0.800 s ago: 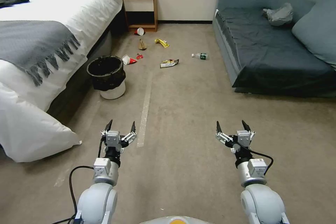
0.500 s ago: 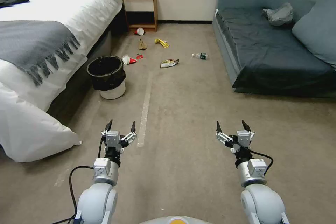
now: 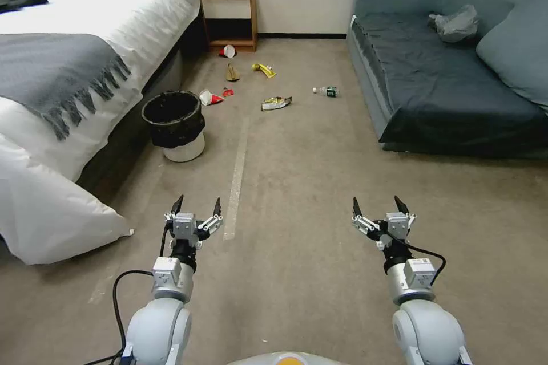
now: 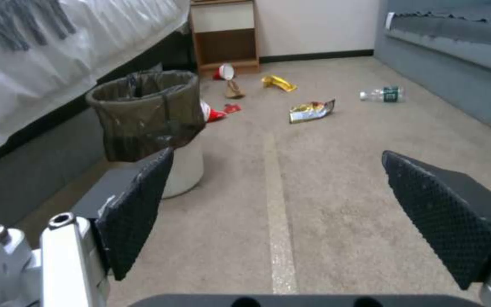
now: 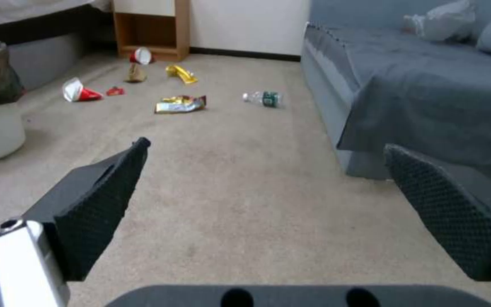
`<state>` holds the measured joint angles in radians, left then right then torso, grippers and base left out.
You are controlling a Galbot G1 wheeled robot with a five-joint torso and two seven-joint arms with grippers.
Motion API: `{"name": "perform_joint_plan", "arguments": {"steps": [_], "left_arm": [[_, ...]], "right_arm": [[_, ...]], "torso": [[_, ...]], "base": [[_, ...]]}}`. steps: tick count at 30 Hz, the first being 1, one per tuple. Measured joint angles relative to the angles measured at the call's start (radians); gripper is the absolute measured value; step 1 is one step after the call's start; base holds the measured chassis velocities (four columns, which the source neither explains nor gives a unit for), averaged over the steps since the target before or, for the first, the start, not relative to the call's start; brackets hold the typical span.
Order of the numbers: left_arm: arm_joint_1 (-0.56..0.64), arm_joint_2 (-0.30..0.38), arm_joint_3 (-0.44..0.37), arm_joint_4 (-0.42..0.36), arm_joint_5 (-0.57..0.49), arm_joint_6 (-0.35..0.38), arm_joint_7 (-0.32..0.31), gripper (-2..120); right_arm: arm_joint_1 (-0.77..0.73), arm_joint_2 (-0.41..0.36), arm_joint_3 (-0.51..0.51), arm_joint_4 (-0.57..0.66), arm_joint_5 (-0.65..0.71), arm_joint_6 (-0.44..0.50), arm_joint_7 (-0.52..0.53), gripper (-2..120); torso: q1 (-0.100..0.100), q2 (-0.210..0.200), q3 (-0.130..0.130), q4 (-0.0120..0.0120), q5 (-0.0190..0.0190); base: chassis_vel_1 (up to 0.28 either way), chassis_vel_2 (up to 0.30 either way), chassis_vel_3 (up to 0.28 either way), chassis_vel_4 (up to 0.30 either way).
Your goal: Pick up the trash can from the floor.
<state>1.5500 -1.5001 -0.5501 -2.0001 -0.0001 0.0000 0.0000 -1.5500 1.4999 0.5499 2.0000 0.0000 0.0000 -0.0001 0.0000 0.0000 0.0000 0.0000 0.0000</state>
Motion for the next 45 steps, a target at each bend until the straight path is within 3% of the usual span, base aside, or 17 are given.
{"name": "perform_joint_plan", "arguments": {"steps": [19,21,23,25,30,45], "left_arm": [[0.014,0.013,0.033,-0.008,-0.022,-0.029,-0.007,95],[0.046,0.039,0.104,-0.028,-0.073,-0.087,-0.01,95],[0.047,0.039,0.105,-0.028,-0.074,-0.087,-0.01,95],[0.052,0.042,0.114,-0.029,-0.082,-0.1,-0.013,96],[0.054,0.041,0.113,-0.028,-0.082,-0.104,-0.018,96],[0.059,0.038,0.096,-0.011,-0.091,-0.158,-0.015,97]], "right_arm": [[-0.009,0.002,0.0,0.001,0.0,0.003,-0.001,100],[-0.059,0.018,0.005,0.021,-0.005,0.037,-0.019,100],[-0.062,0.019,0.005,0.022,-0.006,0.039,-0.02,100],[-0.179,0.057,0.019,0.067,-0.02,0.119,-0.065,100],[-0.313,0.1,0.035,0.12,-0.033,0.213,-0.118,100],[-0.309,0.111,0.044,0.131,0.002,0.248,-0.152,100]], "torso": [[0.0,0.0,0.0,-0.0001,0.0],[0.0,0.0,0.0,0.0002,-0.0001],[0.0,0.0,0.0,0.0001,-0.0001],[0.0,0.0,0.0,-0.0002,-0.0003],[0.0,0.0,0.0,-0.0003,-0.0003],[0.0,0.0,0.0,0.0001,-0.0001]], "base": [[0.0,0.0,0.0,0.0],[0.0,0.0,0.0,0.0],[0.0,0.0,0.0,0.0],[0.0,0.0,0.0,0.0],[0.0,0.0,0.0,0.0],[0.0,0.0,0.0,0.0]]}}
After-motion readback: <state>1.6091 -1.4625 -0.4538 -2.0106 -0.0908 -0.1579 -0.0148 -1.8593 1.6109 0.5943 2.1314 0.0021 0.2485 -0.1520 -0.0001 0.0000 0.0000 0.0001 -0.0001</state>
